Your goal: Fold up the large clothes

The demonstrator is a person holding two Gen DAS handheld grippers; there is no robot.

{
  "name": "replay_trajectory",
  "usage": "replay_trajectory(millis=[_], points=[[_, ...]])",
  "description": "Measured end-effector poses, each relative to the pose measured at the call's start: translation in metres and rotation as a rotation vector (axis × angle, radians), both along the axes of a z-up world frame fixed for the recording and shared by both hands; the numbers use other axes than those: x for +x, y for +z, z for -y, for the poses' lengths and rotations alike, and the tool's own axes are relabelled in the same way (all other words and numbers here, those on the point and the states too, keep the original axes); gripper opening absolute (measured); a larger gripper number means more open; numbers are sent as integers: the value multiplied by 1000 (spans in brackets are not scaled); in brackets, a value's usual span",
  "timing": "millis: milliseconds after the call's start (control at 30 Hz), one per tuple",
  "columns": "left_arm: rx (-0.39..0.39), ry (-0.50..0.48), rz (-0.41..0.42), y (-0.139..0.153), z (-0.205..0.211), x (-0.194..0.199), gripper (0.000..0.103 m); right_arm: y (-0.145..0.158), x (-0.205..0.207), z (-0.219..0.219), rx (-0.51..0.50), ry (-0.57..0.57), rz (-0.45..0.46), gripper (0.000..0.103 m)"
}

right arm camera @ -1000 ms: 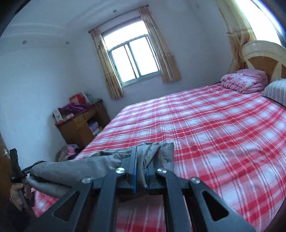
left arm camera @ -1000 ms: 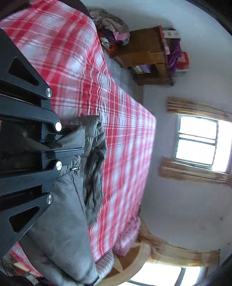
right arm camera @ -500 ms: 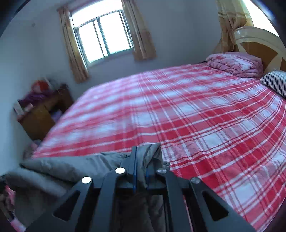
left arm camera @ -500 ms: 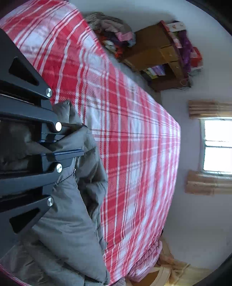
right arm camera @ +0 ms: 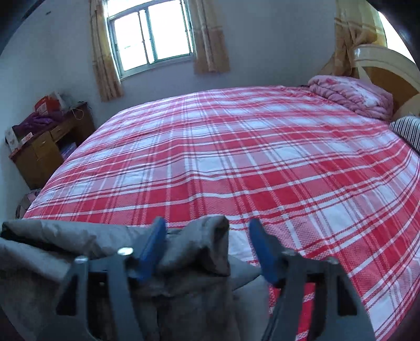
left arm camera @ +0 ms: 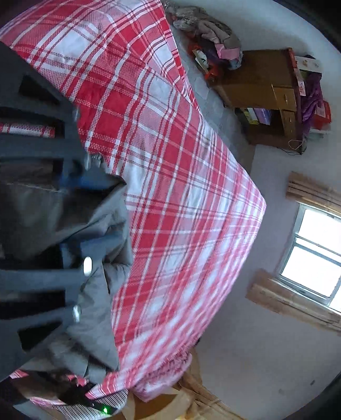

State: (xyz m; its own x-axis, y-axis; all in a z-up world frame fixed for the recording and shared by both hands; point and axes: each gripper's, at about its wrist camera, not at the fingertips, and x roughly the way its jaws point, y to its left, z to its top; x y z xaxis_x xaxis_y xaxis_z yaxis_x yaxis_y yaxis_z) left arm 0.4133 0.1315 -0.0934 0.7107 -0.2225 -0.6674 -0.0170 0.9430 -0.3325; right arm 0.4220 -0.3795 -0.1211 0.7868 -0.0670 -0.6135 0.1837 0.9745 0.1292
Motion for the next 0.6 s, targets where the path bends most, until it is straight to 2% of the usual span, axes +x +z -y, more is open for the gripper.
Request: replay_trajectory(millis=[33, 67, 133, 167, 300, 333, 400, 500, 533, 600], points=[[-8, 20, 13, 4, -3, -2, 89, 0, 1, 0, 0, 4, -2, 71], [-12, 54, 53, 10, -7, -7, 98, 0, 2, 0, -13, 0, -2, 72], [10, 103, 87, 18, -11, -11, 98, 2, 1, -1, -20, -4, 6, 73], [47, 133, 85, 21, -9, -12, 98, 2, 3, -2, -24, -6, 6, 73], [282, 251, 142, 38, 18, -28, 98, 19, -6, -12, -111, -54, 44, 73], [353, 288, 180, 45, 31, -36, 98, 28, -11, -17, -140, -79, 64, 75], [443, 345, 239, 55, 48, -48, 98, 43, -20, -24, -144, -94, 97, 78], [551, 386, 335, 66, 79, -66, 98, 62, -36, -43, -137, -77, 142, 83], [570, 391, 352, 67, 88, -68, 99, 68, -44, -54, -134, -55, 169, 88], [568, 349, 363, 65, 104, -70, 99, 70, -53, -75, -140, -6, 200, 91]])
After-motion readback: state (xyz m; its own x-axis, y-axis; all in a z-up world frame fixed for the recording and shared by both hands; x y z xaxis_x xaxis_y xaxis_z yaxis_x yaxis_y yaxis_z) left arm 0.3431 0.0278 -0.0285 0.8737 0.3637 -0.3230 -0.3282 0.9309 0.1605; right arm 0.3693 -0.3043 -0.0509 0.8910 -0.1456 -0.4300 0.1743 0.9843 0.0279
